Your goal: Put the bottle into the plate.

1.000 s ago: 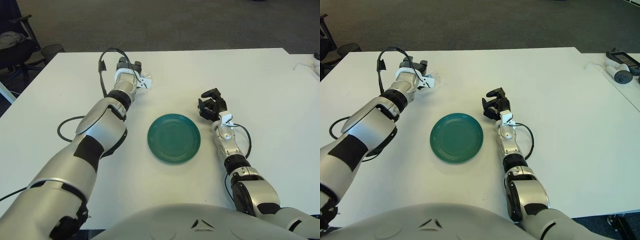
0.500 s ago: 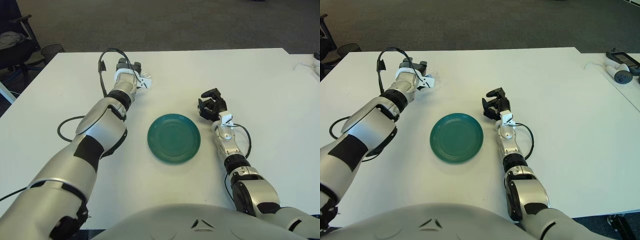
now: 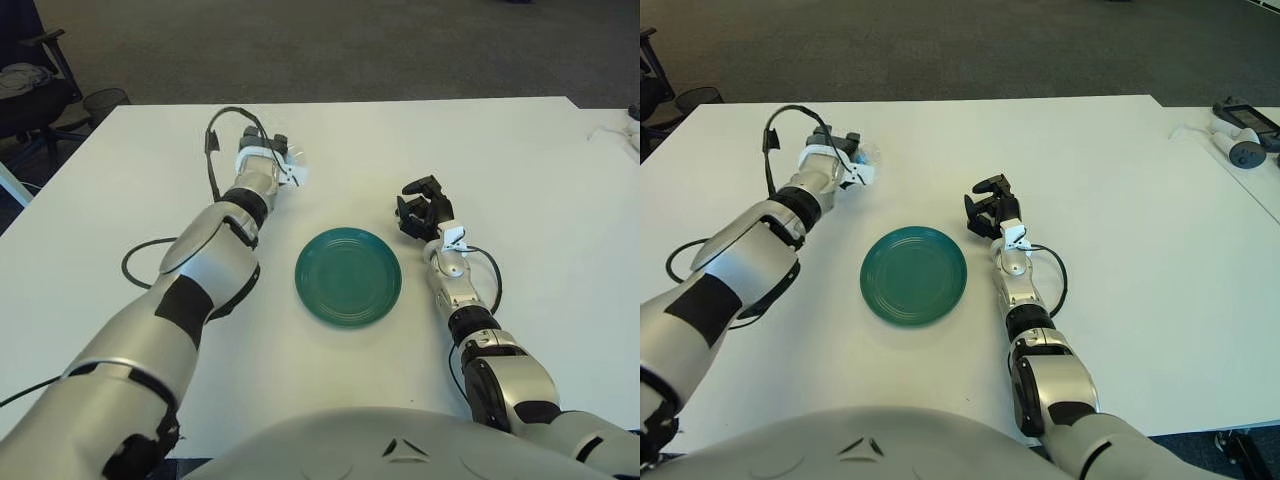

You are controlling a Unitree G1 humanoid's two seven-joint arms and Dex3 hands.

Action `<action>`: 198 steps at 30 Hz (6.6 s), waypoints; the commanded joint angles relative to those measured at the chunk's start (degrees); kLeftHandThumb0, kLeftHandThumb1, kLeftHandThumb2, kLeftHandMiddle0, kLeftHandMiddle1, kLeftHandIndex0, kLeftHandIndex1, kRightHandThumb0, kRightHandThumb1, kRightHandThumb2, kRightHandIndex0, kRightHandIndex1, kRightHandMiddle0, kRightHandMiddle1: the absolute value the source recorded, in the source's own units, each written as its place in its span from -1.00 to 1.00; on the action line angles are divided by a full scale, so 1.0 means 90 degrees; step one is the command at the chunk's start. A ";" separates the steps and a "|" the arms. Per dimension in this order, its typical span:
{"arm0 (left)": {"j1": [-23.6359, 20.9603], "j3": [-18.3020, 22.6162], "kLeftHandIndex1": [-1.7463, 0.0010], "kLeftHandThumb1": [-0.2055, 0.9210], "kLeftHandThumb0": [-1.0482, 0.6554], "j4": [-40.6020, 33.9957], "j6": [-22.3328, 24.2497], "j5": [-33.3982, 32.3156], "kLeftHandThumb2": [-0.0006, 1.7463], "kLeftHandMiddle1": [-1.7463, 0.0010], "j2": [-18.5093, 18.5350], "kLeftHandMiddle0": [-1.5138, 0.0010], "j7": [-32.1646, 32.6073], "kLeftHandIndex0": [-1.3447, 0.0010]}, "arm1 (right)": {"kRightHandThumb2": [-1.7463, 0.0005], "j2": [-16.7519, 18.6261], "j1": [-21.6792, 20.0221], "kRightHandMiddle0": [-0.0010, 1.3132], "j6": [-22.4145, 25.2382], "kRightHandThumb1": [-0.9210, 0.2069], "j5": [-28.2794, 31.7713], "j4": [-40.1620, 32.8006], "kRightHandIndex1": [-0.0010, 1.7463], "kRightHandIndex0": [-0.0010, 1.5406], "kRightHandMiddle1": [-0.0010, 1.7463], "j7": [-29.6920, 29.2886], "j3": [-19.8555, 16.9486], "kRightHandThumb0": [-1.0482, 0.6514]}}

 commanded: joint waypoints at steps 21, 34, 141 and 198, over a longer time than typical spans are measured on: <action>0.0523 -0.0205 0.99 1.00 -1.00 0.0231 0.0138 0.0082 0.13 0.95 -0.0205 0.77 -0.0075 0.97 | 0.01 0.0106 0.0919 -0.53 0.0678 -0.43 0.0024 0.0670 0.68 -0.30 0.92 0.0007 0.0018 0.23; 0.0623 -0.0231 0.98 1.00 -1.00 0.0245 0.0306 0.0065 0.13 0.96 -0.0243 0.72 0.0041 0.97 | 0.02 0.0087 0.1050 -0.57 0.0826 -0.45 -0.0017 0.0383 0.72 -0.32 0.92 -0.0014 0.0084 0.23; 0.1624 0.0714 -0.76 0.25 -0.28 0.0274 -0.0880 -0.0316 0.06 -0.99 0.0167 0.25 0.2619 0.09 | 0.01 0.0060 0.1596 -0.54 0.1213 -0.45 0.0035 -0.0534 0.71 -0.34 0.94 0.0041 0.0145 0.23; 0.0754 -0.0710 0.98 1.00 -1.00 0.0319 -0.1509 0.0503 -0.58 1.00 0.0345 0.99 -0.0944 1.00 | -0.01 0.0011 0.1685 -0.54 0.1478 -0.42 0.0012 -0.0826 0.73 -0.33 0.92 0.0104 0.0193 0.23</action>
